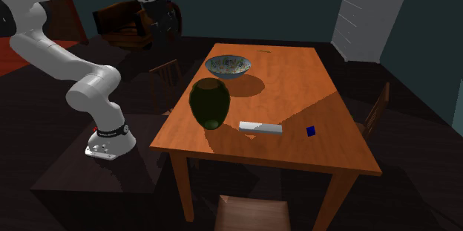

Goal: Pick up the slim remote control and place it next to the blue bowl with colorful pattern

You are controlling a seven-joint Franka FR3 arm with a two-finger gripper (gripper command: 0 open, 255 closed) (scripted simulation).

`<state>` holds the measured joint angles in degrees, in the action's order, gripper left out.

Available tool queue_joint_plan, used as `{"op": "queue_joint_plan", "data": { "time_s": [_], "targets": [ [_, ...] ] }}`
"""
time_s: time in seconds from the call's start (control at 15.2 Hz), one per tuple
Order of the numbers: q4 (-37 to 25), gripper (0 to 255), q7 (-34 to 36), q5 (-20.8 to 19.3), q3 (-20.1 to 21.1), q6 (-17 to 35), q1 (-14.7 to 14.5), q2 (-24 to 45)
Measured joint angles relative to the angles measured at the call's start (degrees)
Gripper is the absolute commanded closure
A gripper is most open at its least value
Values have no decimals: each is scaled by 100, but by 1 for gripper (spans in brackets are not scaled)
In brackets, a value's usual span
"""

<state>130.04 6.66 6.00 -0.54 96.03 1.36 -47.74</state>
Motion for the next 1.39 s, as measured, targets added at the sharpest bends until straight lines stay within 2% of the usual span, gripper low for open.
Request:
{"op": "queue_joint_plan", "data": {
  "time_s": [0.13,0.4,0.92,1.39],
  "targets": [
    [23,0,5,2,18,75,-3,69],
    [171,0,18,4,118,639,-17,616],
    [-17,0,109,-49,338,1680,-37,2126],
    [-481,0,256,-195,501,2385,-45,3544]
  ]
}}
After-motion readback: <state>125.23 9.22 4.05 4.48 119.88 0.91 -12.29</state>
